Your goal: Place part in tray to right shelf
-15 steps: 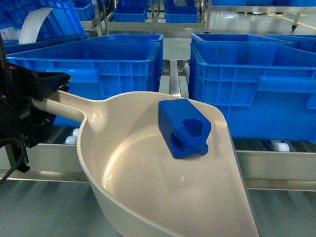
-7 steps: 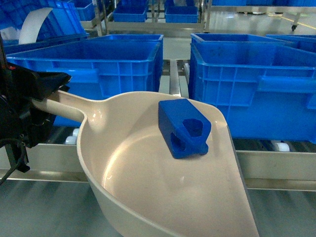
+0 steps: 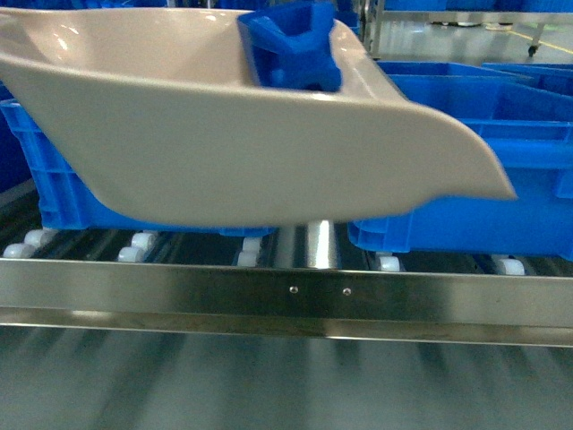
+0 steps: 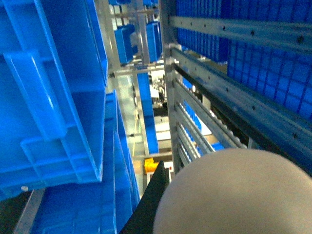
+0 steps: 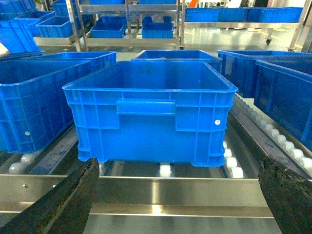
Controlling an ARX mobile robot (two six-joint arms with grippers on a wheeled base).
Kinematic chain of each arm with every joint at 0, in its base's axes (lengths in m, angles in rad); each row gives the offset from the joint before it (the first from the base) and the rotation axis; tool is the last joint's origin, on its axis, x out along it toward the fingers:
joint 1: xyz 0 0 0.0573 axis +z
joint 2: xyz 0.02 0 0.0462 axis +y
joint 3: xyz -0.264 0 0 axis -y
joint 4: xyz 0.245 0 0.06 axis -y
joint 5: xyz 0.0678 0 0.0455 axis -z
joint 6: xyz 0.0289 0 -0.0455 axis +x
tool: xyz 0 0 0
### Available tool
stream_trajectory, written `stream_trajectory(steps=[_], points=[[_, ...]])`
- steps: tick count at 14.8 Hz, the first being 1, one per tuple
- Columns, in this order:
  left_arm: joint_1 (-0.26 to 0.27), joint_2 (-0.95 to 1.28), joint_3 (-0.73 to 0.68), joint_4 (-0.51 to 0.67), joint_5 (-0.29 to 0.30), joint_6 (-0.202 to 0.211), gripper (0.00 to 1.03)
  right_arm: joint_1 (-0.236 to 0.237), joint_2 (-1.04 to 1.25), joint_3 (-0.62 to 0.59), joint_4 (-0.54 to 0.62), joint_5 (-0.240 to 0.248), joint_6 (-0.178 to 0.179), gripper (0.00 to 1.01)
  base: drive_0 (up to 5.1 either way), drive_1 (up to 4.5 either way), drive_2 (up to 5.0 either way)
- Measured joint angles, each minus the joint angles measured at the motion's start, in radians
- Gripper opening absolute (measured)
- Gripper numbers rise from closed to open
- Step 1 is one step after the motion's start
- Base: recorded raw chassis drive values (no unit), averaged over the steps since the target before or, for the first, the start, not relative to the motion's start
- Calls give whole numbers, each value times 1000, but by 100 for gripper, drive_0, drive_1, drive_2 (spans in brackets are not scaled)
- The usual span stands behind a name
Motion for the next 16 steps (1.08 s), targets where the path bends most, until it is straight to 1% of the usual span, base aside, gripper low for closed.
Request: stream_trajectory(steps=[1, 2, 3, 4, 5, 6, 7, 8, 9, 10, 11, 12, 13, 14, 15, 16], points=[[38, -36, 58, -107, -18, -14, 12, 0, 0, 0, 0, 0, 0, 98, 0, 0, 0], [70, -51, 131, -189, -26, -21, 12, 0, 0, 0, 0, 0, 0, 98, 0, 0, 0], [104, -51, 226, -273, -31, -18, 12, 0, 0, 0, 0, 0, 0, 98, 0, 0, 0], [133, -29, 318, -358, -47, -5, 12, 0, 0, 0, 0, 0, 0, 98, 0, 0, 0], [158, 31, 450, -511, -131, 31, 12, 0, 0, 0, 0, 0, 0, 98, 0, 0, 0], [172, 111, 556, -593, -202, 91, 12, 0, 0, 0, 0, 0, 0, 98, 0, 0, 0], [174, 230, 697, -666, -299, 179, 12, 0, 0, 0, 0, 0, 0, 98, 0, 0, 0], [173, 369, 859, -696, -373, 280, 12, 0, 0, 0, 0, 0, 0, 98, 0, 0, 0], [164, 489, 1029, -755, -394, 369, 12, 0, 0, 0, 0, 0, 0, 98, 0, 0, 0], [140, 608, 1208, -820, -400, 487, 12, 0, 0, 0, 0, 0, 0, 98, 0, 0, 0], [113, 676, 1313, -825, -386, 589, 12, 0, 0, 0, 0, 0, 0, 98, 0, 0, 0], [100, 682, 1336, -828, -370, 635, 12, 0, 0, 0, 0, 0, 0, 98, 0, 0, 0], [97, 646, 1325, -812, -365, 655, 12, 0, 0, 0, 0, 0, 0, 98, 0, 0, 0], [116, 581, 1269, -794, -350, 639, 12, 0, 0, 0, 0, 0, 0, 98, 0, 0, 0], [134, 521, 1192, -777, -354, 614, 12, 0, 0, 0, 0, 0, 0, 98, 0, 0, 0], [151, 511, 1179, -769, -362, 609, 12, 0, 0, 0, 0, 0, 0, 98, 0, 0, 0]])
